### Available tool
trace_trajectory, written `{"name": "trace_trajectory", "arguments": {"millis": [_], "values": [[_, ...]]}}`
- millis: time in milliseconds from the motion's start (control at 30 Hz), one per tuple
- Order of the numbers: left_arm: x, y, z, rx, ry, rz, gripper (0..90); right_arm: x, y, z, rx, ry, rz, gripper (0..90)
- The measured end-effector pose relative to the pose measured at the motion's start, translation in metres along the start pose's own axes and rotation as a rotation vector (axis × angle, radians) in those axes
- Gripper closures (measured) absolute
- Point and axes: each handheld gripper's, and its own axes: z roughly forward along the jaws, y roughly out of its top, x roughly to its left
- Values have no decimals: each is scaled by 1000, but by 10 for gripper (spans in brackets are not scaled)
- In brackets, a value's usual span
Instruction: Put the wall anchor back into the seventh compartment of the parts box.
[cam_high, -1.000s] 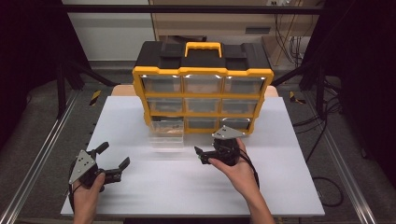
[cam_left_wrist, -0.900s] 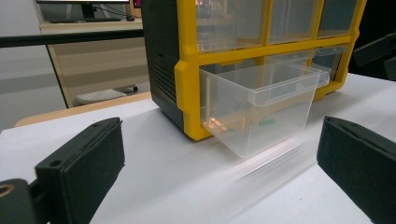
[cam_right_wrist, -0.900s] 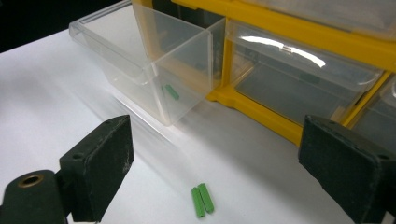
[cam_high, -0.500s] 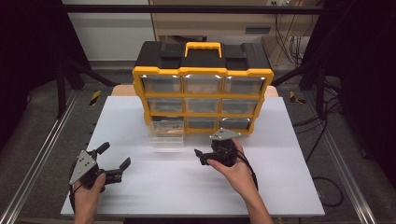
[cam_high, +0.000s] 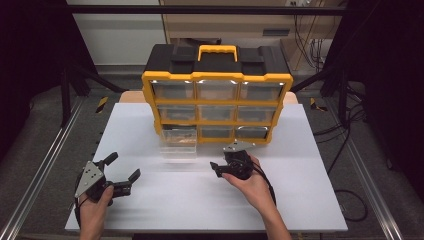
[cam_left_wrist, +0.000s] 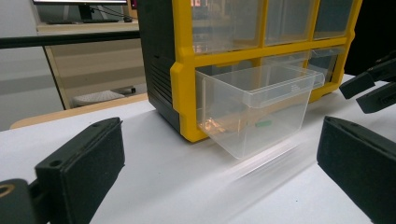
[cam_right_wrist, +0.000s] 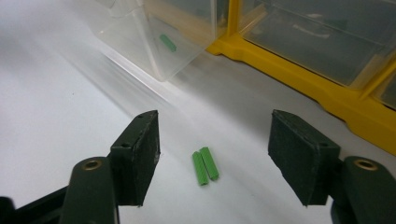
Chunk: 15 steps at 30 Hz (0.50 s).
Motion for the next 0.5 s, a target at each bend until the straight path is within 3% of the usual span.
{"name": "trace_trajectory", "arguments": {"millis": [500], "values": [[1,1,-1,-4,6,1,6,7,-5,8,25,28,-1,557]]}}
